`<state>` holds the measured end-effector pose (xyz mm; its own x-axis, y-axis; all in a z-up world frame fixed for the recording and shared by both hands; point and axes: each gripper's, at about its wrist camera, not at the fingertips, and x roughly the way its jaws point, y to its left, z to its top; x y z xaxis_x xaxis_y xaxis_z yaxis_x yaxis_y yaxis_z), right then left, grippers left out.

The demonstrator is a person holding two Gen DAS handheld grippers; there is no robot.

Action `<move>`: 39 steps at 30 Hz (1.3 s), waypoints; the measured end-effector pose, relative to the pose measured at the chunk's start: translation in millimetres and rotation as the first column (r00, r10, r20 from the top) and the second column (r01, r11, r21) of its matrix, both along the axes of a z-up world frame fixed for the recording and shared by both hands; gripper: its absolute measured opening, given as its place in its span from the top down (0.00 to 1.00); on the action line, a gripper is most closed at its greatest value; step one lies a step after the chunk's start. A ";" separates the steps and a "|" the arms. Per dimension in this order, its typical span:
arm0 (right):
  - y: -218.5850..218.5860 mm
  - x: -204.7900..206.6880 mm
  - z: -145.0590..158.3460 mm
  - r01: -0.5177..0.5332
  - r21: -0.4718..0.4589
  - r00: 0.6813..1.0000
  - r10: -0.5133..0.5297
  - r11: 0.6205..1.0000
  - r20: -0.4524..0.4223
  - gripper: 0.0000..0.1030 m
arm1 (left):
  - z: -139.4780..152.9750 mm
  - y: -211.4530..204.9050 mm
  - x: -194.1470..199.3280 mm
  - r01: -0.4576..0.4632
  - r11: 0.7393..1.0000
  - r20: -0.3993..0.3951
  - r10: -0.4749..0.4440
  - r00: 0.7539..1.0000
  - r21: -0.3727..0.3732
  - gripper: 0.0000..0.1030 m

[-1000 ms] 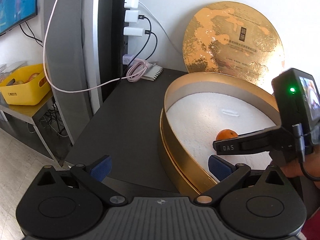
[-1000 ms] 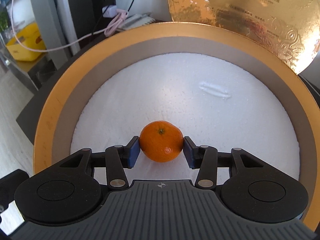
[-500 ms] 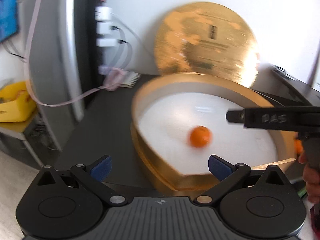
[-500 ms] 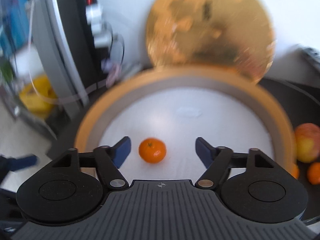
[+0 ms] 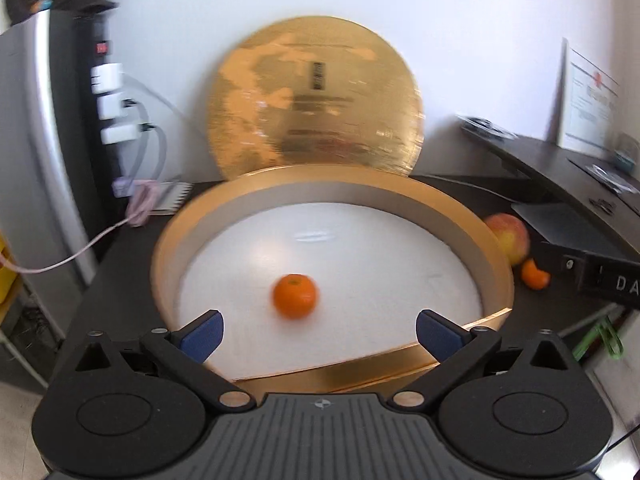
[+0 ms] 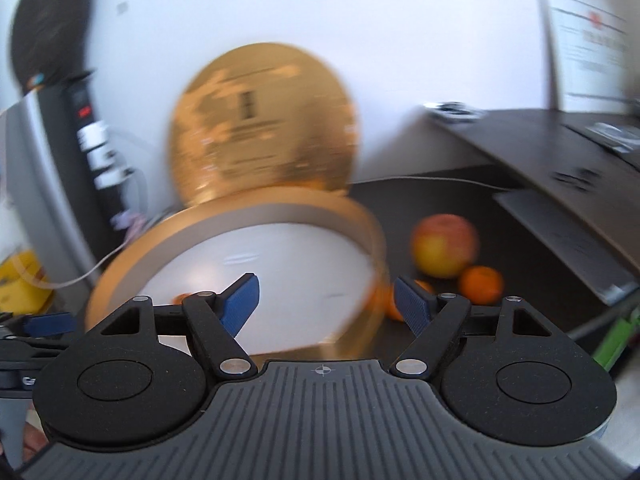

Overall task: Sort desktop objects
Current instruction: 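Move the right gripper back to the remaining mandarins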

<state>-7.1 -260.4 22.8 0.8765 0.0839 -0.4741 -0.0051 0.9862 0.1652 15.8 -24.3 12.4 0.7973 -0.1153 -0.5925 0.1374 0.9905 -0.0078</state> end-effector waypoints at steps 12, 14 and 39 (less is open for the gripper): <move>-41.3 9.3 -24.6 0.138 -0.017 0.985 -0.139 0.990 -0.102 0.23 | -9.4 -58.0 17.4 0.161 0.986 -0.120 -0.155 0.981 0.047 0.01; -44.8 11.2 -26.6 0.144 -0.025 0.983 -0.146 0.989 -0.110 0.23 | -10.4 -65.9 18.9 0.164 0.984 -0.111 -0.156 0.982 0.067 0.01; -95.1 110.1 -88.9 0.138 -0.068 0.966 -0.149 0.988 -0.211 0.31 | -21.9 -108.3 60.6 0.178 0.979 -0.080 -0.171 0.982 0.099 0.01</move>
<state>103.0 -355.4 -66.0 0.7548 -0.0651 -0.6527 0.1670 0.9813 0.0952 76.4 -132.6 -9.5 0.7258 -0.1828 -0.6632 0.3109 0.9472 0.0791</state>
